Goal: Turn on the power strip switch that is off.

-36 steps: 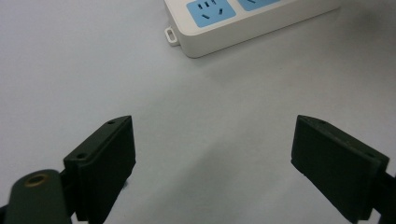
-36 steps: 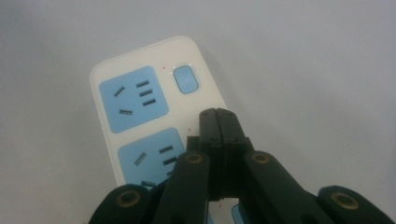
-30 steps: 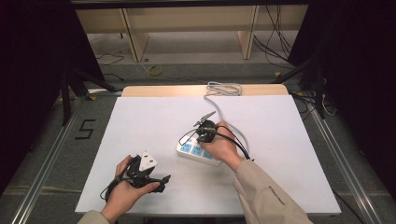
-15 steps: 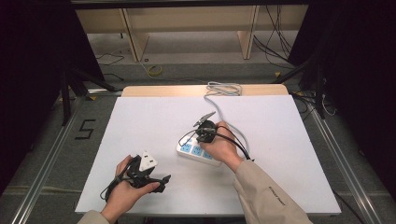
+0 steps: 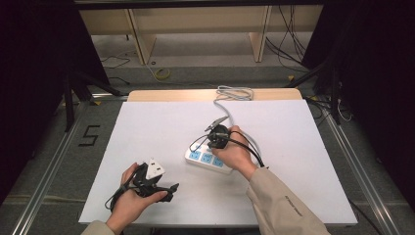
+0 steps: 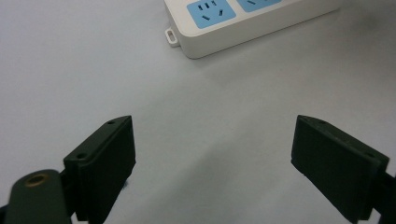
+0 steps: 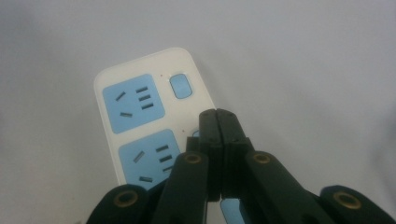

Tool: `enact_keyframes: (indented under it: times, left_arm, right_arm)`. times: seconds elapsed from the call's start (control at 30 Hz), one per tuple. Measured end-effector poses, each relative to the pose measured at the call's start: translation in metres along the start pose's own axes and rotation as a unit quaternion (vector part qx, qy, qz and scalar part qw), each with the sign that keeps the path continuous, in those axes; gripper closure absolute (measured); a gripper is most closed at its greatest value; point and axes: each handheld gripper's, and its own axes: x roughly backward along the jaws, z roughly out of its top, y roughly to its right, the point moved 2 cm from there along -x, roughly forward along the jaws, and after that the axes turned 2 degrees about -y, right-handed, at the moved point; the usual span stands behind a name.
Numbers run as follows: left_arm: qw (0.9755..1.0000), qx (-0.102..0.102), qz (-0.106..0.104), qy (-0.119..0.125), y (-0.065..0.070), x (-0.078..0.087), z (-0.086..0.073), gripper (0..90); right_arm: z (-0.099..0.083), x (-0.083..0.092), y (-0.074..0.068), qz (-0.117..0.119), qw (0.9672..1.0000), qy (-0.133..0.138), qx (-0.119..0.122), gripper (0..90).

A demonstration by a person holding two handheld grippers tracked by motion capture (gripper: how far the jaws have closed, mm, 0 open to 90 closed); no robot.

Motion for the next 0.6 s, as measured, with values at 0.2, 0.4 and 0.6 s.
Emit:
enact_keyframes:
  times: [0.2, 0.4, 0.6]
  left_arm:
    - [1.0000, 0.000, 0.000, 0.000, -0.0001, 0.0001, 0.0000, 13.2]
    - [1.0000, 0.000, 0.001, 0.000, 0.0000, 0.0001, -0.0001, 13.2]
    - [1.0000, 0.000, 0.001, 0.000, 0.0000, -0.0001, 0.0000, 13.3]
  right_arm:
    - [-0.0019, 0.0028, 0.0010, -0.002, 1.0000, 0.002, 0.009, 88.4]
    - [-0.0048, 0.0065, 0.0041, -0.006, 0.9999, 0.007, 0.008, 85.8]
    - [-0.0086, 0.0098, 0.0080, -0.008, 0.9999, 0.009, 0.003, 83.9]
